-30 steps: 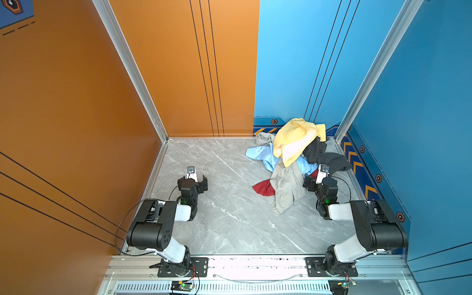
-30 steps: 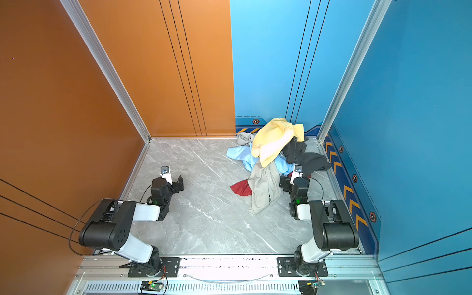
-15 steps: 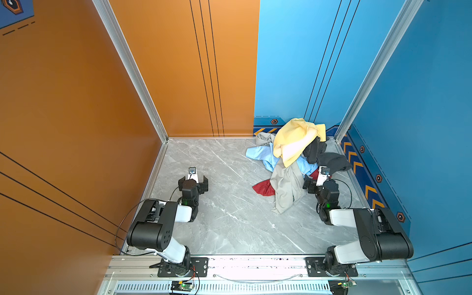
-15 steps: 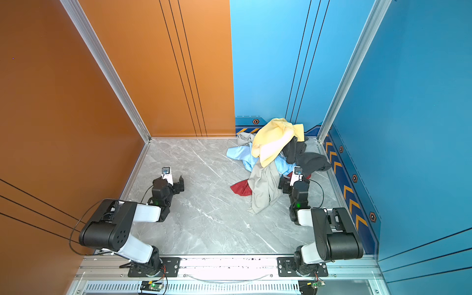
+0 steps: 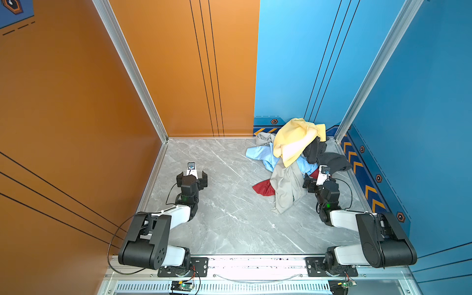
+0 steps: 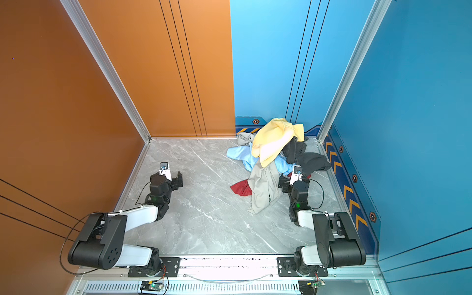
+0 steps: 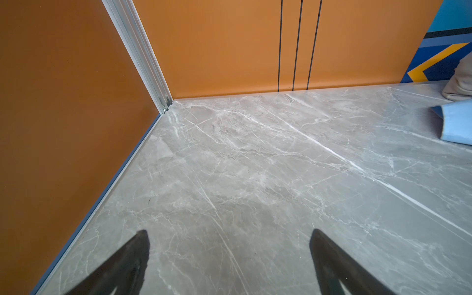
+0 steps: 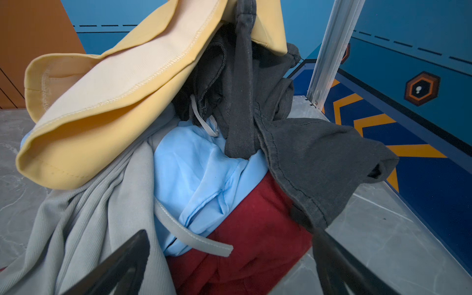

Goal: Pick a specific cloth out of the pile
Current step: 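Reach the right gripper toward the red cloth while the left arm extends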

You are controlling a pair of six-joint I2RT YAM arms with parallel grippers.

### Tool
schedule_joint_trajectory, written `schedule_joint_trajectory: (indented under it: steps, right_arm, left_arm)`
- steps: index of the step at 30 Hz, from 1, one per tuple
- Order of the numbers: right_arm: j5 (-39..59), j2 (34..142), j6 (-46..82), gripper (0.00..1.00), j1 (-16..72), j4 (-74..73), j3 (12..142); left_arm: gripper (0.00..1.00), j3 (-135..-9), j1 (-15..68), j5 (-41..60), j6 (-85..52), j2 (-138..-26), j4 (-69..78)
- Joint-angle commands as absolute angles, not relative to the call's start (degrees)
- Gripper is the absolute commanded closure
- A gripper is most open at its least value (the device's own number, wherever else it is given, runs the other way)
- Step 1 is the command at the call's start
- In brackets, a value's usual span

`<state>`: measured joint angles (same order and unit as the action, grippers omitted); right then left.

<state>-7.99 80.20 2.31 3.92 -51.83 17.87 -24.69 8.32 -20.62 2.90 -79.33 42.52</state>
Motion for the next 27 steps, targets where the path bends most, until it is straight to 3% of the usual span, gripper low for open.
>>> schedule_joint_trajectory:
  steps: [1, 15, 27]
  right_arm:
    - [-10.85, 78.13, 1.99, 0.00, 4.31, -48.77, 17.93]
    - [-20.39, 65.32, 10.41, 0.00, 4.77, -30.56, 20.34]
    - [-22.13, 51.07, 15.24, 0.01, 9.58, -7.19, 27.78]
  left_arm:
    - [0.02, -26.52, 10.19, -23.52, 4.71, -76.47, 38.15]
    - [0.02, -39.88, 15.80, -22.39, -2.24, -68.77, 15.55]
    - [0.01, -52.94, 20.33, -7.77, -9.01, -74.90, -2.19]
